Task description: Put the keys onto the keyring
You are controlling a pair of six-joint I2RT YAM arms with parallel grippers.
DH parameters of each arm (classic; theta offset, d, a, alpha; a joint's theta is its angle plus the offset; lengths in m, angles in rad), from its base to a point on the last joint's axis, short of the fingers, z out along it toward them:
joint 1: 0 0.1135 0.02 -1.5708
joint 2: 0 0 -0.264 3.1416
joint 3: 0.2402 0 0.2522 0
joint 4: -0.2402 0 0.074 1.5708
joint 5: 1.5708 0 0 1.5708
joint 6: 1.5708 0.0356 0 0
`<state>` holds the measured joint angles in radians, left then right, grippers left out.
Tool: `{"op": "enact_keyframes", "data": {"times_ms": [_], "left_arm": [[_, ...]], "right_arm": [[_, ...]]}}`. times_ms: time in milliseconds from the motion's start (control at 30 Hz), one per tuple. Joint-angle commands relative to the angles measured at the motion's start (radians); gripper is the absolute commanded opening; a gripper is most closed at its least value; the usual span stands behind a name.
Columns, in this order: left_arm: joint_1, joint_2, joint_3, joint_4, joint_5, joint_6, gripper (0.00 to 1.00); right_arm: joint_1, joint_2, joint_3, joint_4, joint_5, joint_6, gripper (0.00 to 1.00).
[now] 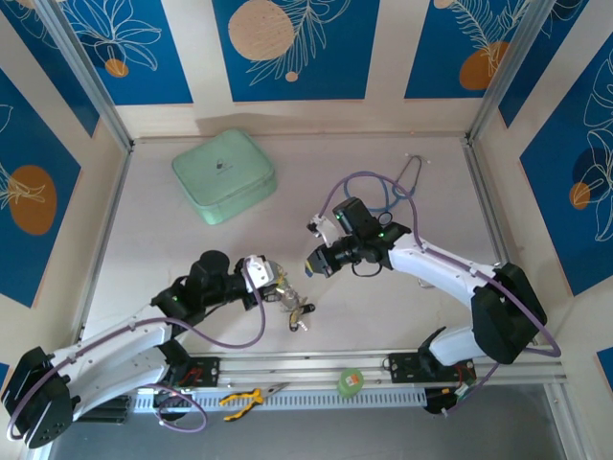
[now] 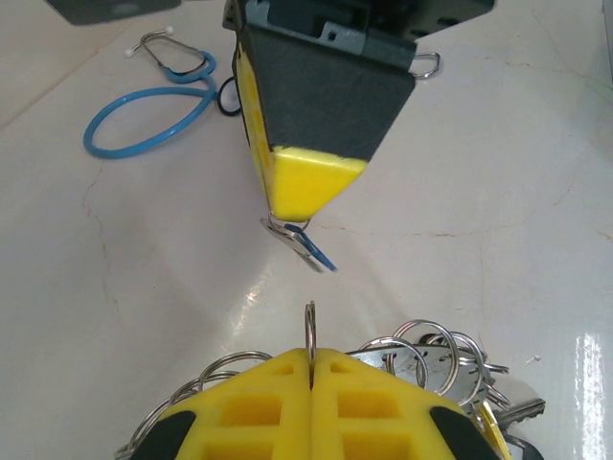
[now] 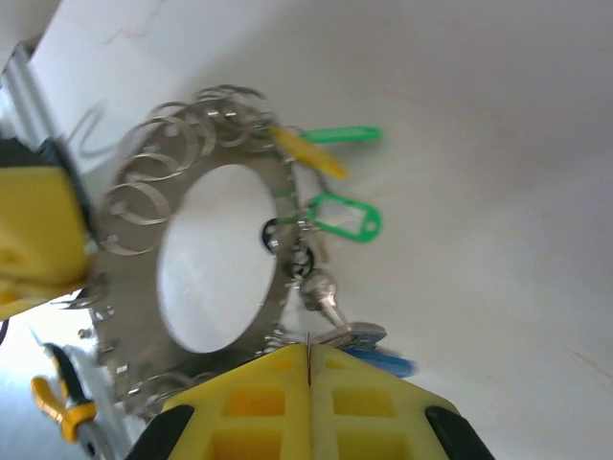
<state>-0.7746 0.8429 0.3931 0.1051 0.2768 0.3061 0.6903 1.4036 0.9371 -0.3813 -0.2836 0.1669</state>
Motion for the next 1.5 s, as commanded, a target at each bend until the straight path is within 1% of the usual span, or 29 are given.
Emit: {"op": "enact_keyframes", "data": {"times_ms": [0,133,233,267,400,633,800,967,1067,1267,1467], "left_arm": [[-0.009,0.009,0.007,0.027,-0.001,-0.054,0.00],[-0.009,0.024,0.014,0.018,0.013,-0.110,0.00],[-0.009,0.028,0.028,-0.002,0.015,-0.162,0.00],[-0.009,0.028,0.035,-0.013,0.015,-0.177,0.00],[-0.008,0.022,0.045,-0.031,0.029,-0.246,0.00],[-0.005,-0.025,0.025,0.001,0.059,-0.314,0.00],[0.003,-0.048,0.012,0.009,0.079,-0.349,0.00],[0.013,-0.051,0.012,0.009,0.102,-0.404,0.00],[0.019,-0.045,0.012,0.008,0.111,-0.438,0.00],[0.033,-0.041,0.012,0.012,0.119,-0.499,0.00],[0.043,-0.022,0.026,-0.022,0.128,-0.524,0.00]], "right_arm": [[0.030,-0.028,0.042,-0.052,-0.095,-0.151,0.00],[0.107,-0.084,0.007,-0.003,0.064,-0.262,0.00],[0.141,-0.138,-0.040,0.080,0.180,-0.381,0.00],[0.143,-0.154,-0.052,0.102,0.200,-0.423,0.00],[0.158,-0.194,-0.096,0.178,0.231,-0.639,0.00],[0.179,-0.184,-0.099,0.247,0.276,-0.931,0.00],[0.209,-0.186,-0.129,0.293,0.279,-1.141,0.00],[0.238,-0.188,-0.145,0.314,0.319,-1.254,0.00],[0.252,-0.196,-0.155,0.313,0.324,-1.291,0.00],[0.275,-0.206,-0.170,0.320,0.348,-1.328,0.00],[0.287,-0.224,-0.189,0.366,0.384,-1.335,0.00]]}}
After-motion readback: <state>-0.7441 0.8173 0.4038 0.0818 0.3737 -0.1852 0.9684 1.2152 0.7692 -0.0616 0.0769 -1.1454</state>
